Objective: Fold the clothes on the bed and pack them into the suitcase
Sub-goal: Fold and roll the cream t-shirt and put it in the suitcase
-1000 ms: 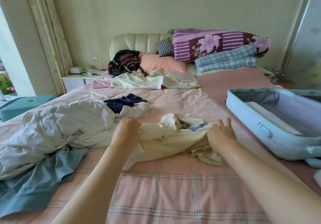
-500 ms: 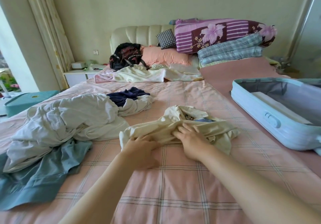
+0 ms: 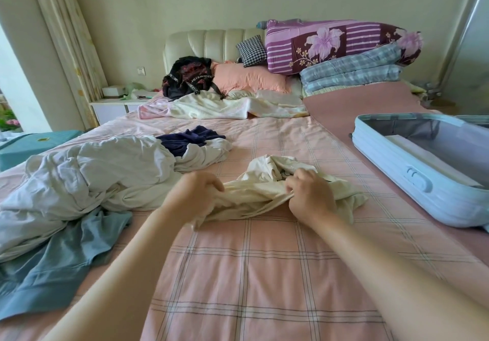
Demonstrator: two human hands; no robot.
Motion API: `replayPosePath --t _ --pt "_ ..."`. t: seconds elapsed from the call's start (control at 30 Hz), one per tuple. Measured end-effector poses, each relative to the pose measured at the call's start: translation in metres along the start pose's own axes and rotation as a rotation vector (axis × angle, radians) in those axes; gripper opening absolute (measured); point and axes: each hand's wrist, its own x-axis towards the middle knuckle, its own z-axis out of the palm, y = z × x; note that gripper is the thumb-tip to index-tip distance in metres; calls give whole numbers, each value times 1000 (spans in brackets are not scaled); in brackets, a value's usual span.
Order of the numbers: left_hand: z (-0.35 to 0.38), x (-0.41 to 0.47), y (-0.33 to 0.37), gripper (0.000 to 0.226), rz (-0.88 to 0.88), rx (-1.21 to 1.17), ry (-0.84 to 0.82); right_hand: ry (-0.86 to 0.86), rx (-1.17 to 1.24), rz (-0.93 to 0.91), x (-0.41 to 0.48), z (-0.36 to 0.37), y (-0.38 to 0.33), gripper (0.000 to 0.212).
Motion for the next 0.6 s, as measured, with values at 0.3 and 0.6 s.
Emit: replayPosePath --t 0.3,0.6 --pt "26 2 -17 25 223 440 369 16 237 439 11 -17 -7 13" --pt "49 -14 -21 32 291 341 -231 -229 76 -227 -13 5 -17 73"
